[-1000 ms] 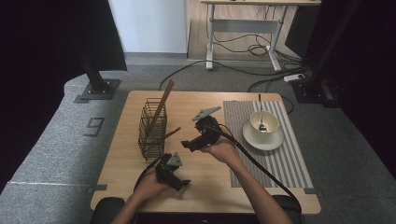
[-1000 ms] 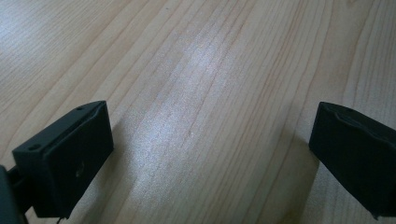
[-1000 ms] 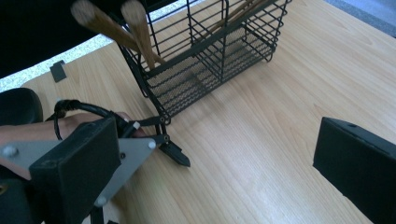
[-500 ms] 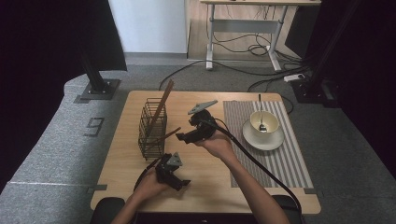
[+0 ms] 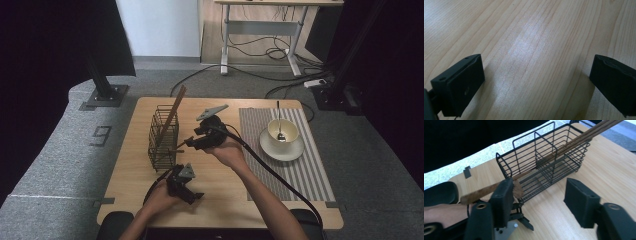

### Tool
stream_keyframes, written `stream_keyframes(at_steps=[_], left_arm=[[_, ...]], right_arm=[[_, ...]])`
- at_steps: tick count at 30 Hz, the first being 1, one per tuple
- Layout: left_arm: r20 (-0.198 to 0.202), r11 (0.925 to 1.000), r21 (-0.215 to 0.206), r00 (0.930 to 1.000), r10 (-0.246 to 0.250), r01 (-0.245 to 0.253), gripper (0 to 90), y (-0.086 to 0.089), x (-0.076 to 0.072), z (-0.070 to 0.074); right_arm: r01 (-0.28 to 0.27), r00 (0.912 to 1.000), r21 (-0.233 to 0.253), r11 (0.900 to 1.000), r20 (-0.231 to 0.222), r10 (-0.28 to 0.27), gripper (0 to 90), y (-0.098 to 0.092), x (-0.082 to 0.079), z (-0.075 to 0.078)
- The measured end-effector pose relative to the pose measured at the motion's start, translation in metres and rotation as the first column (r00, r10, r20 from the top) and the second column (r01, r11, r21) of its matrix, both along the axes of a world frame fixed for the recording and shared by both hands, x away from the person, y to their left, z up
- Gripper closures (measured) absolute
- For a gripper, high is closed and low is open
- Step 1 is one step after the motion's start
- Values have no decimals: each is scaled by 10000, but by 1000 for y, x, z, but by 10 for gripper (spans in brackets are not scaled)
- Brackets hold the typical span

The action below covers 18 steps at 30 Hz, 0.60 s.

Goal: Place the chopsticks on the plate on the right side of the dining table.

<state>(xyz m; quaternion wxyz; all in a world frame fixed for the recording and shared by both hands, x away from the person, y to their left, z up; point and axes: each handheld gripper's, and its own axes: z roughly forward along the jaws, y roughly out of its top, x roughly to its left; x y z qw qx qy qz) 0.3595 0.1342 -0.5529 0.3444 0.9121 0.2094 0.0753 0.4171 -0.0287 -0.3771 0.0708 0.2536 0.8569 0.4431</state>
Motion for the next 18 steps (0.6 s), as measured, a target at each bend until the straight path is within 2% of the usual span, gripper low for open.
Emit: stream_keyframes(at_steps=[6,18], left_arm=[[-4,10000,-3,10000,6,-6,0,0,0,0],[6,10000,22,10000,-18,18,0,0,0,0]], right_arm=[[-262,9994,-120,9996,-227,259,543,7,0,-5],[-791,9969,-215,9966,6,791,728,15,-2,-11]])
